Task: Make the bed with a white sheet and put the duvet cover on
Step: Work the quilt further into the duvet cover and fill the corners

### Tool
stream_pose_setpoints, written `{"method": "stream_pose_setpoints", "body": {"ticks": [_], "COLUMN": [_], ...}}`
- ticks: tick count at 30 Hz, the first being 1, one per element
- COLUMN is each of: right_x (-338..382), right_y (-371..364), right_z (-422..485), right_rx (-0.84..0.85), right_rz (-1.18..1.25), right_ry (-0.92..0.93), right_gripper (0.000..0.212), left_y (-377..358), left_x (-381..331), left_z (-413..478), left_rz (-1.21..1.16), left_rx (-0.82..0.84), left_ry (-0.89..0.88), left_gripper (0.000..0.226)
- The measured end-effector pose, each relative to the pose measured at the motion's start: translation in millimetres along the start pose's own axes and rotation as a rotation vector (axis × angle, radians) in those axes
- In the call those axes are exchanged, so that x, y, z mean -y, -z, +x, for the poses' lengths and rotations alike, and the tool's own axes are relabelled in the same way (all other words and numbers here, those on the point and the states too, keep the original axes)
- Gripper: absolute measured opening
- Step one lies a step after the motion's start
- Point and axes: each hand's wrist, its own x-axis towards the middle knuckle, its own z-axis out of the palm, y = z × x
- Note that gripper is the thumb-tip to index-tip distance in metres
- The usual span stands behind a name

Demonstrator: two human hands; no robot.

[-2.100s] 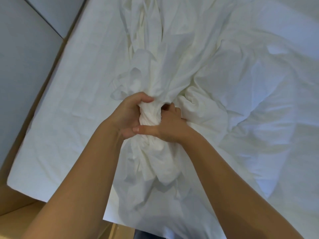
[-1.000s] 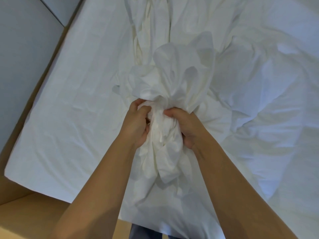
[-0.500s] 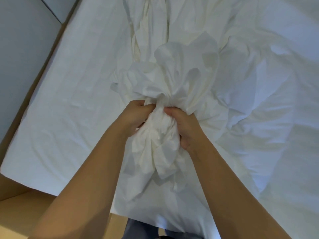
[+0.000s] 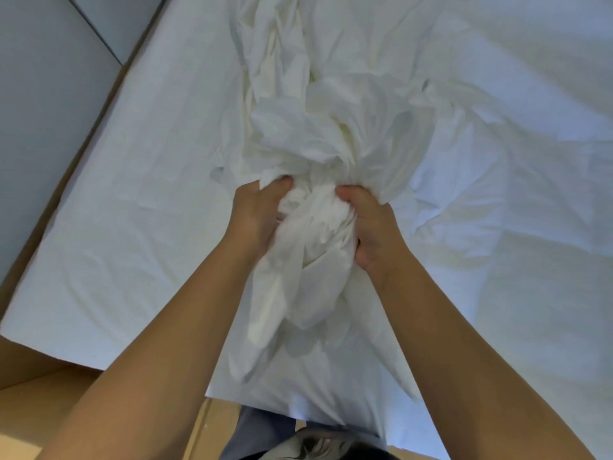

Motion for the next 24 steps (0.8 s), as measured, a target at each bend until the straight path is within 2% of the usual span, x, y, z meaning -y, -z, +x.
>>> {"method": "stream_pose_setpoints", "body": {"ticks": [5, 8, 11, 14, 17, 19, 24], "right_x": [23, 27, 22, 18, 19, 17, 13], "right_y": [-6, -3, 1, 4, 12, 15, 13], "right_z": [-21, -29, -33, -29, -22, -18, -14], "right_rx": [-0.005, -0.008, 0.117, 0.221, 0.26, 0.268, 0.256], "right_rz": [-0.046, 0.015, 0.13, 0.208, 0.289, 0.304, 0.207], "right_ry": [0.022, -0.07, -0.183, -0.223, -0.22, -0.233, -0.242], "right_gripper": [0.012, 0.012, 0.012, 0.017, 0.028, 0.028, 0.027], "left_y": [12, 13, 14, 17, 19, 15, -3], "left_x": [-29, -36, -29, -23, -24, -23, -30], "left_z": [-13, -17, -14, -9, -5, -2, 1], "left_rz": [-0.054, 0.064, 0.192, 0.223, -0.073, -0.166, 0.156], "left_rx": [0.021, 0.118, 0.18, 0.258, 0.297, 0.284, 0.303], "left_ry": [-0.055, -0.104, -0.113, 0.033, 0.294, 0.318, 0.192], "left_gripper": [0.008, 0.011, 0.014, 0.031, 0.042, 0.04, 0.036]}}
